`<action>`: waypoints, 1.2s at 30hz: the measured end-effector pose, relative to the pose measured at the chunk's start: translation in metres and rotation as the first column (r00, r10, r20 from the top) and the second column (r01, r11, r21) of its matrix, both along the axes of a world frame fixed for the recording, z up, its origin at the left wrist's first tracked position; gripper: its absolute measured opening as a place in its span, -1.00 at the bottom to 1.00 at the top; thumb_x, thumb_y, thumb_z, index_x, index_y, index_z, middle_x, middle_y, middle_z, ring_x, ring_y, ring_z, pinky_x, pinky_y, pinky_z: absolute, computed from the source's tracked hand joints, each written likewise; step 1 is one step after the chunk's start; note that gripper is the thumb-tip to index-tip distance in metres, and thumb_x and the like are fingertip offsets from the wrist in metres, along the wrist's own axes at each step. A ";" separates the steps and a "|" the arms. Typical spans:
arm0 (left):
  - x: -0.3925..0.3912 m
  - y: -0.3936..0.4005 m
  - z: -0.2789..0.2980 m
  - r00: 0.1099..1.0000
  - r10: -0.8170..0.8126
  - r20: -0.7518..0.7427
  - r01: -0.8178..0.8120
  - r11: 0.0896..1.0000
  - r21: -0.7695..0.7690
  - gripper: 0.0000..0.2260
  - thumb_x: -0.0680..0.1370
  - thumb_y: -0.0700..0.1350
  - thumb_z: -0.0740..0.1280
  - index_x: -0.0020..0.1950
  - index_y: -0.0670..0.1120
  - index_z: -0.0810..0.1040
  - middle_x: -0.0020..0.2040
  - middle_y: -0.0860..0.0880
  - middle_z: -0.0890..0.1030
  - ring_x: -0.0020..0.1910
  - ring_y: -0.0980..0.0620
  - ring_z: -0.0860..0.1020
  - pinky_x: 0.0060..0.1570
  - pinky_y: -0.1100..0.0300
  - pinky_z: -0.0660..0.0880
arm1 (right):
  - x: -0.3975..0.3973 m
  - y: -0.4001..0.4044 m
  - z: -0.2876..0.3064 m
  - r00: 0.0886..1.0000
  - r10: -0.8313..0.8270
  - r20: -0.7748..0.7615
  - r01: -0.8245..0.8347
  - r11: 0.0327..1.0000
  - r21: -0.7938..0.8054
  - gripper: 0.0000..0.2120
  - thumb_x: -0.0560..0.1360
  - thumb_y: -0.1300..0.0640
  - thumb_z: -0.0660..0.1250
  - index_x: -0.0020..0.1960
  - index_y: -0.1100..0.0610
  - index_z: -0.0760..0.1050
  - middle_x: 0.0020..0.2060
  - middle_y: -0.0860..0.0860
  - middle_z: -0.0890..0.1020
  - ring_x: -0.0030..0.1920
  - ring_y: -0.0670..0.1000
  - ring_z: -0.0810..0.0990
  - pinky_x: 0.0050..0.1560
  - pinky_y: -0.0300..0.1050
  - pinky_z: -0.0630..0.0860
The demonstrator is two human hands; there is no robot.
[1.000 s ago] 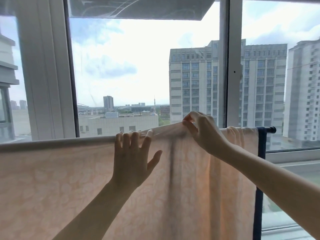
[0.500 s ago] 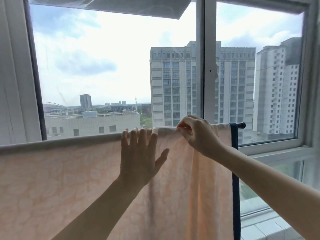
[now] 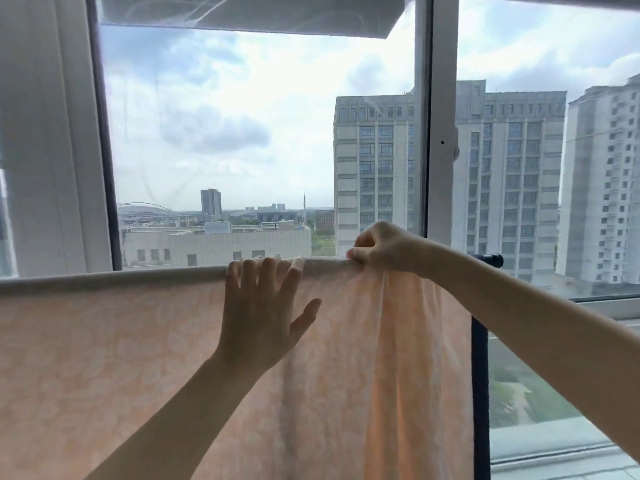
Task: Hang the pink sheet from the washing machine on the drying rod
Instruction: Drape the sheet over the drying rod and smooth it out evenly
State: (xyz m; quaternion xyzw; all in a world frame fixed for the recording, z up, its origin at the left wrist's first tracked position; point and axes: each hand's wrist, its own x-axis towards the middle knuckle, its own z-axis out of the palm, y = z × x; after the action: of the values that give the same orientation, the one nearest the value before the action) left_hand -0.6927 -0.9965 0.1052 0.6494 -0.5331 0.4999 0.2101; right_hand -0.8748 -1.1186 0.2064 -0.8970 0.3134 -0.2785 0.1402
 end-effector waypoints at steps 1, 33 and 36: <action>0.001 0.001 0.000 1.000 -0.001 0.003 0.001 1.000 -0.012 -0.46 0.58 0.25 0.07 0.28 -0.13 0.49 0.14 -0.21 0.51 0.09 -0.24 0.46 0.19 -0.23 0.37 | 0.002 0.000 -0.002 0.999 -0.003 0.053 0.006 0.999 -0.047 -0.72 0.55 0.11 0.32 -0.15 0.32 0.62 -0.27 0.20 0.62 -0.35 0.02 0.50 -0.30 -0.11 0.50; -0.060 -0.034 0.005 0.991 0.121 -0.052 -0.117 0.991 0.071 -0.48 0.54 0.31 0.08 0.40 0.09 0.43 0.21 -0.16 0.49 0.13 -0.18 0.44 0.22 -0.25 0.30 | -0.070 -0.040 -0.037 0.966 0.203 0.158 -0.155 0.950 -0.271 -0.79 0.50 0.10 0.40 0.08 0.18 0.60 -0.01 0.02 0.68 -0.06 -0.08 0.65 0.00 -0.28 0.58; -0.060 -0.033 0.006 0.989 0.139 -0.039 -0.136 0.988 0.069 -0.49 0.55 0.30 0.09 0.40 0.08 0.42 0.20 -0.17 0.49 0.12 -0.19 0.44 0.21 -0.24 0.30 | -0.067 -0.041 -0.042 0.946 0.181 0.271 -0.082 0.938 -0.338 -0.86 0.50 0.17 0.40 0.05 0.15 0.62 -0.08 -0.01 0.69 -0.13 -0.13 0.63 -0.02 -0.26 0.58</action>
State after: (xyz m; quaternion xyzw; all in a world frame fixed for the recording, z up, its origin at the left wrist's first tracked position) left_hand -0.7532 -1.0294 0.1112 0.7021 -0.4985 0.4809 0.1652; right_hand -0.9418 -1.1595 0.1642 -0.8746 0.1776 -0.4476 0.0562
